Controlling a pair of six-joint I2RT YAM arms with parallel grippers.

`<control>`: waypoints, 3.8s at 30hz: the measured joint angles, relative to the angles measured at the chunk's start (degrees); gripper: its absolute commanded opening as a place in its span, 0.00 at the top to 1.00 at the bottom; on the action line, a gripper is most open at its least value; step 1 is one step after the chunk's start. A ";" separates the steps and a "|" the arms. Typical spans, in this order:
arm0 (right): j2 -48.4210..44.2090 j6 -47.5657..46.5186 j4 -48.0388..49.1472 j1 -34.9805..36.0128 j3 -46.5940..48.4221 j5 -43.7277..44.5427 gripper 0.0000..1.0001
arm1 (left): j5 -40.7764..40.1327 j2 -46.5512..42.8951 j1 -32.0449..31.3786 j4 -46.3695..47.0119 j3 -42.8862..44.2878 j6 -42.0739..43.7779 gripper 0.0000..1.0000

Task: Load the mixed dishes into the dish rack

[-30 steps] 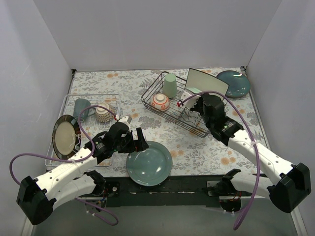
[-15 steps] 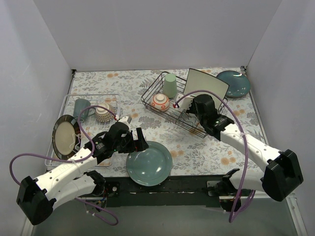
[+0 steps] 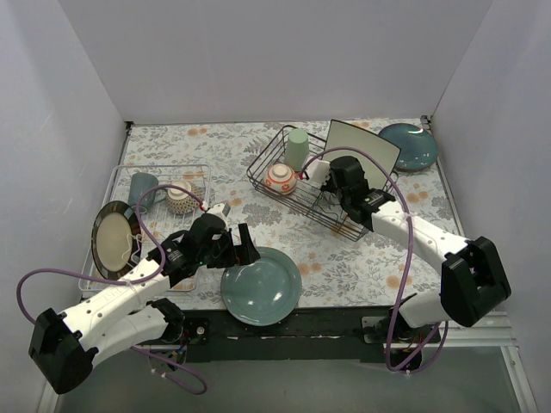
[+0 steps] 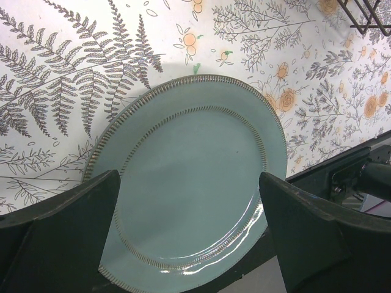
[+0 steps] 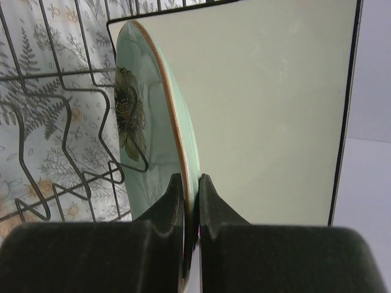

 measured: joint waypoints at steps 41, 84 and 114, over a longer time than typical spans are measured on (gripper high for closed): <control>2.54 22.12 -4.68 -8.59 12.96 1.09 0.02 | -0.24 0.28 0.00 0.00 -0.48 -0.24 0.02; -27.36 84.06 -9.66 19.04 -25.16 -40.39 0.33 | -3.17 6.56 0.00 -2.97 0.46 -2.29 0.02; -17.38 93.59 6.93 24.22 -32.44 -27.69 0.91 | -3.04 6.36 0.00 -1.77 0.37 -2.34 0.02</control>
